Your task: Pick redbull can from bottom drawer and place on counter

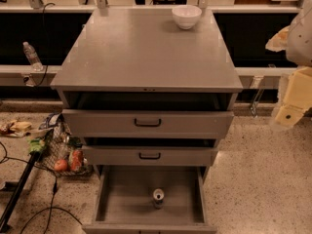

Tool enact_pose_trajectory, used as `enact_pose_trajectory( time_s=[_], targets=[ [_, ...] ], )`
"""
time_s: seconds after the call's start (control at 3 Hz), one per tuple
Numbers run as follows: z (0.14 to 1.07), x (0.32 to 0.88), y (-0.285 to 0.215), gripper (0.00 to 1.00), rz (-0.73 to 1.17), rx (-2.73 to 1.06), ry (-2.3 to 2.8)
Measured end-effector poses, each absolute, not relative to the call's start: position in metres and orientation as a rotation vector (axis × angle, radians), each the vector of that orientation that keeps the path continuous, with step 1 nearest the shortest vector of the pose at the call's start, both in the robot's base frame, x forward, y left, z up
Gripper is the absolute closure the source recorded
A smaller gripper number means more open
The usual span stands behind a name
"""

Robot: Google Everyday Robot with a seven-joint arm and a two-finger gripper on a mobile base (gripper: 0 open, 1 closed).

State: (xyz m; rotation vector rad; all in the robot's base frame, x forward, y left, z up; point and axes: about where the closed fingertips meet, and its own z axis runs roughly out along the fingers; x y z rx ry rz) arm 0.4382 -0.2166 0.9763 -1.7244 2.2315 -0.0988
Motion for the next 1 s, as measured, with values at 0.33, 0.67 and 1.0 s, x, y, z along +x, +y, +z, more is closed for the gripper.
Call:
enact_pose_trajectory(
  time_s=[0.33,0.67,1.0],
  targets=[
    [0.976,0.438,-0.217,0.0,-0.099,-1.724,2.231],
    [0.938,0.444,-0.19,0.09,0.083,-1.62,2.194],
    [0.848,0.433,-0.152,0.0,0.402,-1.539,2.152]
  ],
)
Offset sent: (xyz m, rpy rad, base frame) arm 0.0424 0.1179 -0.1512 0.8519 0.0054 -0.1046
